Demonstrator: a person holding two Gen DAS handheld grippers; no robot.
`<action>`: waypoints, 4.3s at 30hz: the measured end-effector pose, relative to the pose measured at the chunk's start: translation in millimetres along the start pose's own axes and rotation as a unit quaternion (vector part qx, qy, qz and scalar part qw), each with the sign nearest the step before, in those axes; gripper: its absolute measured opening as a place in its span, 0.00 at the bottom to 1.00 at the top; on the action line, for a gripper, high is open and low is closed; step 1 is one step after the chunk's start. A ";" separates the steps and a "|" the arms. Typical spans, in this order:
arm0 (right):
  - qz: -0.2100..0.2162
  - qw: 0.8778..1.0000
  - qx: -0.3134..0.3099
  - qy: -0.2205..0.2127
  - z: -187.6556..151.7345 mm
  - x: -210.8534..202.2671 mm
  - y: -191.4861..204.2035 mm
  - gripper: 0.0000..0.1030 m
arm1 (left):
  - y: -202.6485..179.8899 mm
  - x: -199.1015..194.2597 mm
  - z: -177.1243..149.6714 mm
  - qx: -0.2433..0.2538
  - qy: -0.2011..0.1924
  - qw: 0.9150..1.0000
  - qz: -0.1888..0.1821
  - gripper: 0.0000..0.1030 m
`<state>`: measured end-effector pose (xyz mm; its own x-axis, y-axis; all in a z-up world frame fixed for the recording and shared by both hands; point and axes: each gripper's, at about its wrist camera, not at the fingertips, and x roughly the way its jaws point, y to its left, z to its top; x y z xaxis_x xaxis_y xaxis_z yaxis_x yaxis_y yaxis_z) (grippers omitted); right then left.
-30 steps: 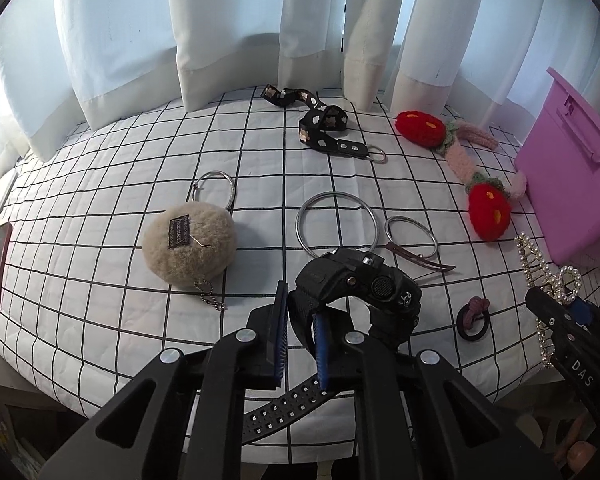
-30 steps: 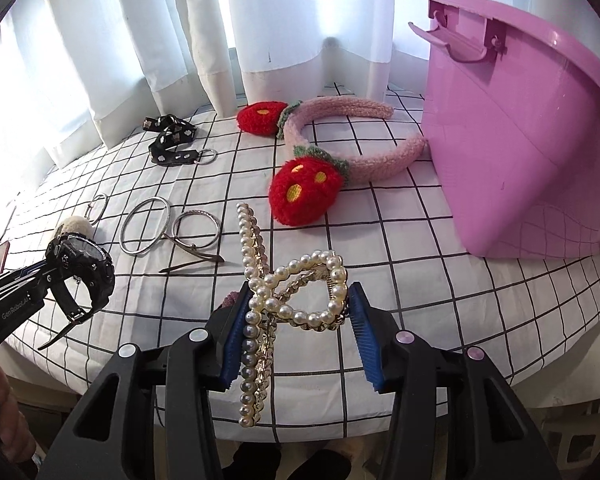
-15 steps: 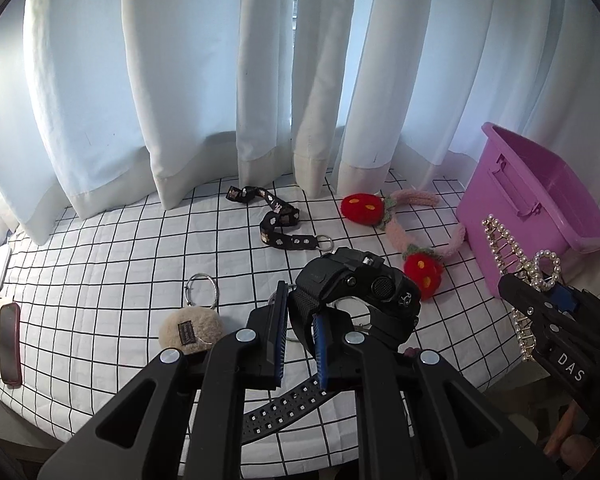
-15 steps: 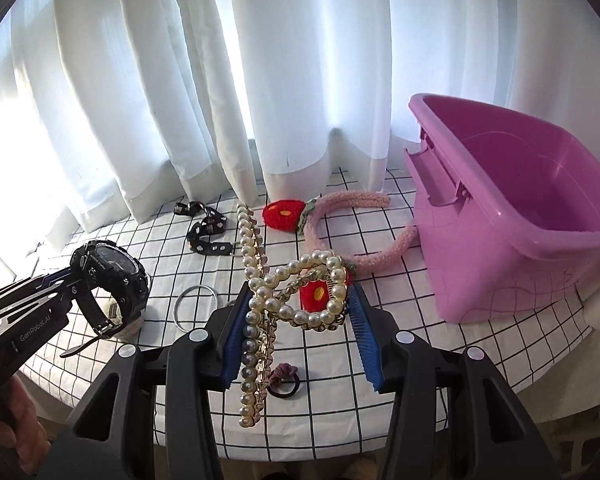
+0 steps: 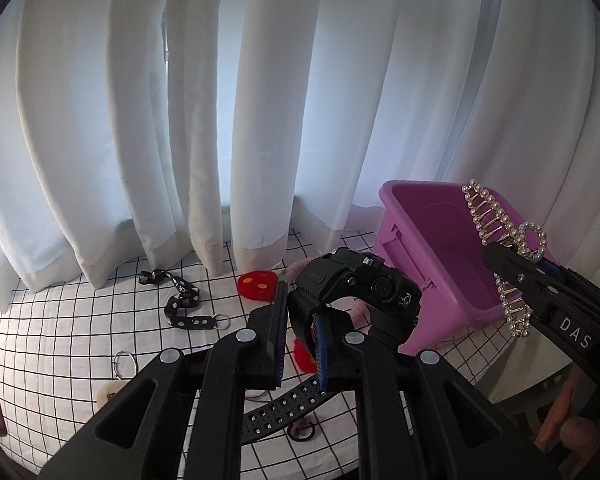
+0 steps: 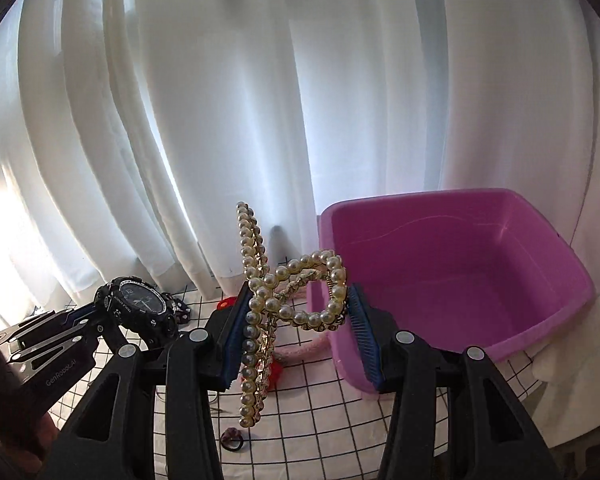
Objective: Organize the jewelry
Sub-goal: 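Lift the watch with the left tool while the right tool carries the pearl clip over the pink tub, then open the left tool to drop the watch while the right tool drops the pearl clip into the tub, then withdraw both open tools from the tub back over the table, then grasp the beige pom-pom keychain with the left tool while the right tool grasps the black hair tie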
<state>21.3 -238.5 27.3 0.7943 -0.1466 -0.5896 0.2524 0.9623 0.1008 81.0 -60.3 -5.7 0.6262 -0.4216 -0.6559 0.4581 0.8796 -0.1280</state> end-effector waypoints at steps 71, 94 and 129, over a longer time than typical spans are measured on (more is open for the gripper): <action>0.052 0.973 0.028 0.222 41.3 154.9 -230.5 0.69 | -179.7 145.9 67.1 -0.078 0.148 0.982 0.088 0.78; 0.115 0.981 -0.039 0.150 28.6 86.8 -31.3 0.78 | 12.8 2.4 10.2 -0.122 0.076 0.979 0.145 0.94; 0.118 0.971 -0.024 0.206 -156.8 87.2 84.3 0.78 | 192.9 -3.8 -176.8 -0.170 0.126 0.955 0.208 0.94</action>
<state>25.2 -134.2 -141.3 0.5350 0.1742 -0.8267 0.0559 0.9691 0.2403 55.5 149.9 -159.4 0.5172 0.0077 -0.8558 -0.0552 0.9982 -0.0244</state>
